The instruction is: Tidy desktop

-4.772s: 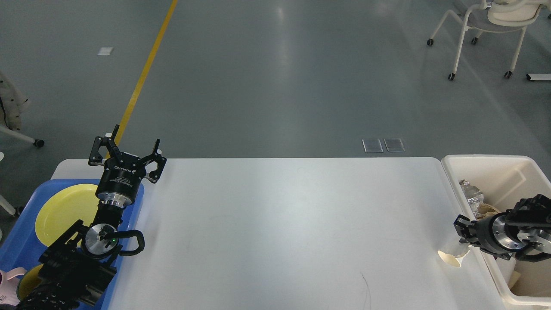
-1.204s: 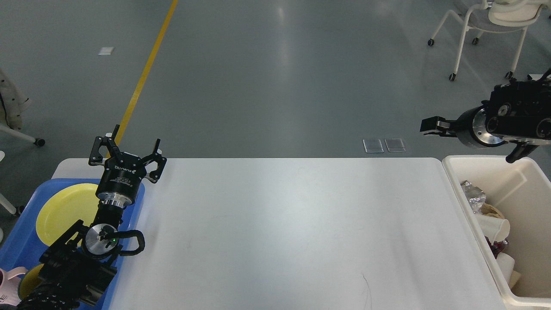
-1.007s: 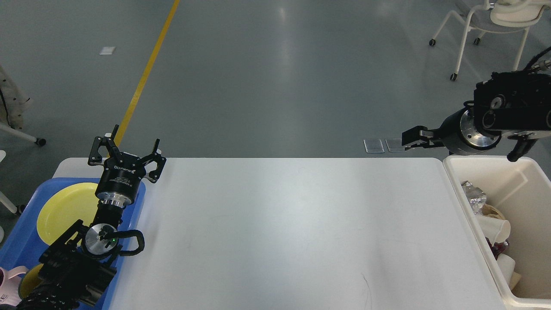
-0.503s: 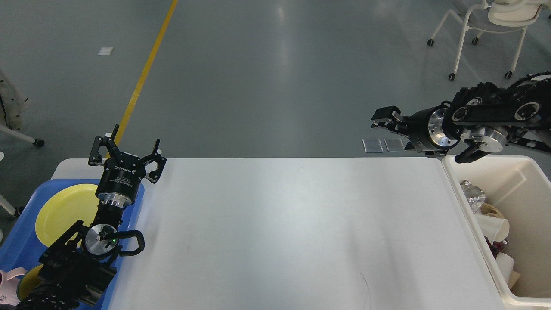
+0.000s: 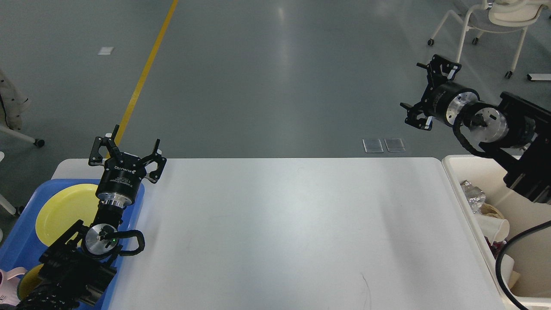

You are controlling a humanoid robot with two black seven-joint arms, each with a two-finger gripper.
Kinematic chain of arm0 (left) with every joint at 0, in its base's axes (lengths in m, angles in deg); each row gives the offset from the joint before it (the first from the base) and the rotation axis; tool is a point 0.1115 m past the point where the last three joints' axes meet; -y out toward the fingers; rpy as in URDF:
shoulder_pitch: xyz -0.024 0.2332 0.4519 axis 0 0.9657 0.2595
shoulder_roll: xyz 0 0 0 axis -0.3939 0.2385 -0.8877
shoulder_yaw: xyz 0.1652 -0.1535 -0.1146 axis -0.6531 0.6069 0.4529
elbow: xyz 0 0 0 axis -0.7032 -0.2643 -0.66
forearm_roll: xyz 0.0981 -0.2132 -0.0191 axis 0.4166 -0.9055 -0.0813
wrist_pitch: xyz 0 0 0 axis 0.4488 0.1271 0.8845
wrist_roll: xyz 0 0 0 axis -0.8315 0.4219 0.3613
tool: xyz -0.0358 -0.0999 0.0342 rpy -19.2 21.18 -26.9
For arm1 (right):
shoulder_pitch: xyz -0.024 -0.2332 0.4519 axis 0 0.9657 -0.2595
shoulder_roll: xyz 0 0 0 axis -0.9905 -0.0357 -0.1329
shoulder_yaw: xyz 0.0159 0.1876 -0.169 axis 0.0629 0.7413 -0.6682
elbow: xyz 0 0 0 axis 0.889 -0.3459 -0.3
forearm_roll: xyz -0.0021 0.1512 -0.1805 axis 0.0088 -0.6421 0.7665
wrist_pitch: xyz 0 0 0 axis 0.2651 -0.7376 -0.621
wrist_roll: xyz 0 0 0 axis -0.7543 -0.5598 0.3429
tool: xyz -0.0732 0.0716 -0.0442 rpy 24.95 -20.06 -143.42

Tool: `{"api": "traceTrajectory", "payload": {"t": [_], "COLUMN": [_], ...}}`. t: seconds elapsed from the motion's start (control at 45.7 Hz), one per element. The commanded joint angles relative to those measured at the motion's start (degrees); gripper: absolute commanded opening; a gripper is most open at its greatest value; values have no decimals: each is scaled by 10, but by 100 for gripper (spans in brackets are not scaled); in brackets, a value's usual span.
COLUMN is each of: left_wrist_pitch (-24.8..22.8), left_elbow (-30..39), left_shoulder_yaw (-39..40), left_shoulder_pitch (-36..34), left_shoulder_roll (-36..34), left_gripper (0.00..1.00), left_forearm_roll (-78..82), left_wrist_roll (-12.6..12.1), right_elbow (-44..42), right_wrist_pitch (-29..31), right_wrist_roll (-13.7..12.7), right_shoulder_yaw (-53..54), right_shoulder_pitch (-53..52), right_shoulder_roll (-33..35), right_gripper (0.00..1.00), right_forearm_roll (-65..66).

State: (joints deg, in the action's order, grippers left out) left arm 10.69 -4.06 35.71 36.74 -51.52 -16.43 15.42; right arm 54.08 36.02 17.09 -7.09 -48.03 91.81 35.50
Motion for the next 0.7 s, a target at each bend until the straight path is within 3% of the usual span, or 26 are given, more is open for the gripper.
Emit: {"api": "traceTrajectory", "payload": {"t": [0.0, 0.131, 0.175, 0.285, 0.35, 0.416, 0.679], "left_wrist_pitch": [0, 0, 0, 0, 0, 0, 0], "left_elbow": [0, 0, 0, 0, 0, 0, 0], "left_shoulder_yaw": [0, 0, 0, 0, 0, 0, 0], "left_shoulder_pitch": [0, 0, 0, 0, 0, 0, 0], "left_shoulder_roll": [-1, -1, -1, -1, -1, -1, -1], "left_gripper": [97, 97, 97, 97, 97, 97, 97], "left_forearm_roll": [0, 0, 0, 0, 0, 0, 0], "left_wrist_roll": [0, 0, 0, 0, 0, 0, 0], "right_elbow": [6, -5, -5, -38, -53, -53, -54], "right_wrist_pitch": [6, 0, -4, 1, 3, 3, 14], "right_wrist_roll": [2, 17, 54, 178, 229, 263, 271], "right_shoulder_yaw": [34, 118, 158, 243, 258, 262, 318], "right_shoulder_pitch": [72, 94, 119, 149, 152, 153, 203], "right_shoulder_roll": [-36, -56, -87, -146, -152, -157, -188], "right_gripper": [100, 100, 100, 100, 100, 100, 100], "right_forearm_roll": [6, 11, 13, 103, 175, 216, 216]}}
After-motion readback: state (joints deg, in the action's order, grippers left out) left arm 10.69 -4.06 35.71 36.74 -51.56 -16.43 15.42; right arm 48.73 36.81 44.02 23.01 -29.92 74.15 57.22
